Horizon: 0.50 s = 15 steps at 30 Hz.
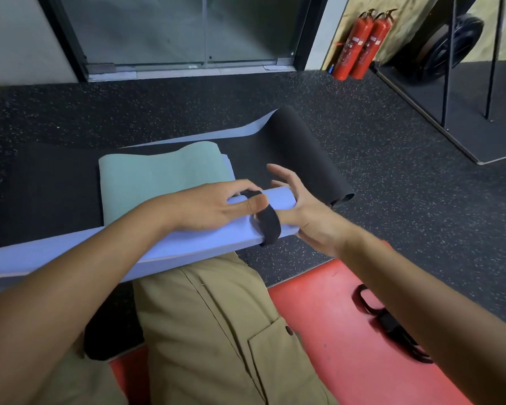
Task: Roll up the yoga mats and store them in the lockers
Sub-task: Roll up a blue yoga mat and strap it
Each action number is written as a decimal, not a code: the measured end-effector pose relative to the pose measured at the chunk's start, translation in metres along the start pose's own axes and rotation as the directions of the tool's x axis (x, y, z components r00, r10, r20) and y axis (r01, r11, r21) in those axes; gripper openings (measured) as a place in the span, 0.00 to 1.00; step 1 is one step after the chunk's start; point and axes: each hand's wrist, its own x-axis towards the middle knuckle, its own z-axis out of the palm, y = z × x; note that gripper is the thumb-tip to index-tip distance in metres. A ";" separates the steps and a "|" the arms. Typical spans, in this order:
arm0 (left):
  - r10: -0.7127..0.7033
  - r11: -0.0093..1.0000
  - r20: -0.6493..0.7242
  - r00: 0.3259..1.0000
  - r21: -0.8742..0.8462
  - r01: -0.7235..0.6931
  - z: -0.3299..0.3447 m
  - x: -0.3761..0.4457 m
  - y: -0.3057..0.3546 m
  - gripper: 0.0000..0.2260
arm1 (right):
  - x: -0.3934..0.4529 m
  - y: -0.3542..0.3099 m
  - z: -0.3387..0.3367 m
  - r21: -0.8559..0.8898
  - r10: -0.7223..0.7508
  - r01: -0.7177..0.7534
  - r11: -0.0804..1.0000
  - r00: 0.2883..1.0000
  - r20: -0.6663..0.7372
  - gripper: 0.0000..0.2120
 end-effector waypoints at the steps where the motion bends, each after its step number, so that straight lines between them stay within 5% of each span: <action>1: 0.004 1.000 -0.009 1.000 0.001 -0.004 0.000 0.000 -0.002 0.33 | -0.003 0.009 0.007 0.039 -0.043 0.048 0.998 0.994 -0.105 0.48; 4: -0.026 0.999 -0.039 0.999 0.026 0.027 0.000 0.001 -0.003 0.34 | -0.013 0.037 0.028 0.202 -0.090 0.180 0.963 0.918 -0.386 0.41; 7: -0.056 0.997 -0.056 0.997 0.053 0.059 0.004 0.003 0.003 0.35 | -0.024 0.056 0.048 0.350 -0.049 0.262 0.899 0.856 -0.515 0.38; 11: -0.086 0.991 -0.043 0.995 0.103 0.090 0.008 0.005 0.007 0.38 | -0.038 0.068 0.069 0.456 -0.032 0.288 0.842 0.871 -0.490 0.40; 15: -0.119 0.983 -0.026 0.993 0.136 0.122 0.009 0.005 0.009 0.31 | -0.042 0.072 0.068 0.383 -0.067 0.241 0.892 0.907 -0.415 0.43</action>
